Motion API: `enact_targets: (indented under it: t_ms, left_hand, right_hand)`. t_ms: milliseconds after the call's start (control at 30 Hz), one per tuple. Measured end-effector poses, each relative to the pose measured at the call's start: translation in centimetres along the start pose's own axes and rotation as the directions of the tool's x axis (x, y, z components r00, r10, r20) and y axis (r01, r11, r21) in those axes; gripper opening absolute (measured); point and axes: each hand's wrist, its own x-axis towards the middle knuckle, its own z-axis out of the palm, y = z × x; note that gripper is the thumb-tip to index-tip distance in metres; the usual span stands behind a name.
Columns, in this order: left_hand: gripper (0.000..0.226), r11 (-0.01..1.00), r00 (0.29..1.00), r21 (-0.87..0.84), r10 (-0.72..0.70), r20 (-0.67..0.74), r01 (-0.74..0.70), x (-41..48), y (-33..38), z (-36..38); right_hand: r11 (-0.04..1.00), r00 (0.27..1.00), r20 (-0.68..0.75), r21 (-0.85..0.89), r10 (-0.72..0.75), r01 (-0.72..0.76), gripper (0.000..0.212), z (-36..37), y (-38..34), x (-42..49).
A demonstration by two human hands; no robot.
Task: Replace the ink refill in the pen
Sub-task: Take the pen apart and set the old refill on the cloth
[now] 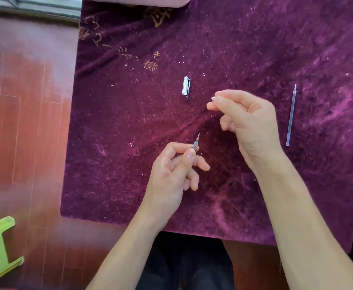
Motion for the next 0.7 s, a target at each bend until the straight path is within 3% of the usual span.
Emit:
enact_targets:
  t_ms: [133, 300, 433, 700]
  left_hand:
    - [0.013, 1.000, 1.000, -0.016, -0.006, -0.017, 0.006, 0.6, 0.3, -0.3]
    - [0.018, 0.998, 0.999, -0.057, -0.016, -0.035, 0.014, 1.2, 0.7, -0.5]
    - [0.024, 0.998, 0.999, -0.067, -0.023, -0.045, 0.020, 1.3, 0.9, -0.7]
    - [0.020, 0.999, 0.998, -0.042, -0.023, -0.057, 0.021, 1.3, 0.6, -1.0]
  right_hand:
    - [0.942, 0.982, -0.055, -0.297, -0.178, 0.155, 0.007, 0.9, -0.6, 2.5]
    - [0.761, 0.948, 0.037, -0.587, -0.315, 0.276, 0.007, 1.4, -0.2, 3.9]
    - [0.687, 0.935, 0.077, -0.659, -0.346, 0.308, 0.008, 1.7, 0.2, 4.2]
    - [0.646, 0.930, 0.095, -0.694, -0.356, 0.318, 0.010, 2.1, 0.4, 4.5]
